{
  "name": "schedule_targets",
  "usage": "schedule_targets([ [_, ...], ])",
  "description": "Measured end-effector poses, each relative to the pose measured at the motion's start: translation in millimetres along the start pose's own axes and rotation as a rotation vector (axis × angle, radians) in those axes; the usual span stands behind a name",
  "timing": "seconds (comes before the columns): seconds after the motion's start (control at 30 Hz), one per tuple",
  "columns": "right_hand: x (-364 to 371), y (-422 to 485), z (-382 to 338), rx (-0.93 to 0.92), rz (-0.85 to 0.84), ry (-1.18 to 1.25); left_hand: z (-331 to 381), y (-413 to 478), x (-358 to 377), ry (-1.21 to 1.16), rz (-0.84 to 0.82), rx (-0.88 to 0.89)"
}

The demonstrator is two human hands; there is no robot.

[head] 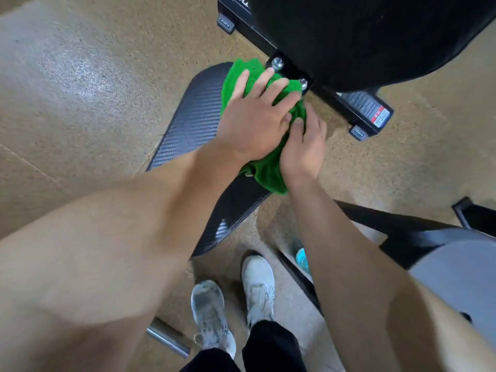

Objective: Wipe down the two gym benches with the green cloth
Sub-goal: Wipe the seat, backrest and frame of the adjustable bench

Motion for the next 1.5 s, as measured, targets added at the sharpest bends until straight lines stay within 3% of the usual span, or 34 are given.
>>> schedule_targets([
  [0.17,16,-64,1,0.111,0.2,0.213,2,-69,0,-0.053,-0.02,0.087],
  [0.37,52,-165,-1,0.116,0.052,0.246,-34,-168,-5,0.012,-0.162,0.105],
  [0.63,24,-75,22,0.187,0.164,0.327,-12,-78,-3,-0.003,-0.088,0.19],
  [0.8,33,-100,18,0.228,0.24,0.397,-17,-118,-2,-0.071,-0.023,0.192],
  [0.97,62,-188,4,0.167,0.164,0.428,-39,-202,-6,-0.119,0.03,0.091],
  [1.1,78,-247,1,0.066,-0.043,0.214,-60,-267,5,-0.149,0.081,0.021],
  [1.17,75,-261,5,-0.047,-0.127,-0.054,-62,-288,14,-0.234,0.086,-0.081],
  [1.3,55,-267,25,-0.25,-0.196,-0.688,-41,-295,15,-0.661,0.174,-0.674],
  [1.43,39,-248,24,-0.609,-0.088,-0.89,-21,-281,9,-0.97,0.344,-0.95],
  [1.5,44,-229,21,-0.826,-0.146,-0.941,-23,-273,10,-1.041,0.396,-1.043],
])
Point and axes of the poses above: each hand's wrist, its own y-axis towards the middle knuckle, its own x-axis out of the palm, z = x × y, the point moved 4 cm from there along y, towards the middle knuckle, and after that the axes turned 3 degrees about -x, right-handed, at the moved point
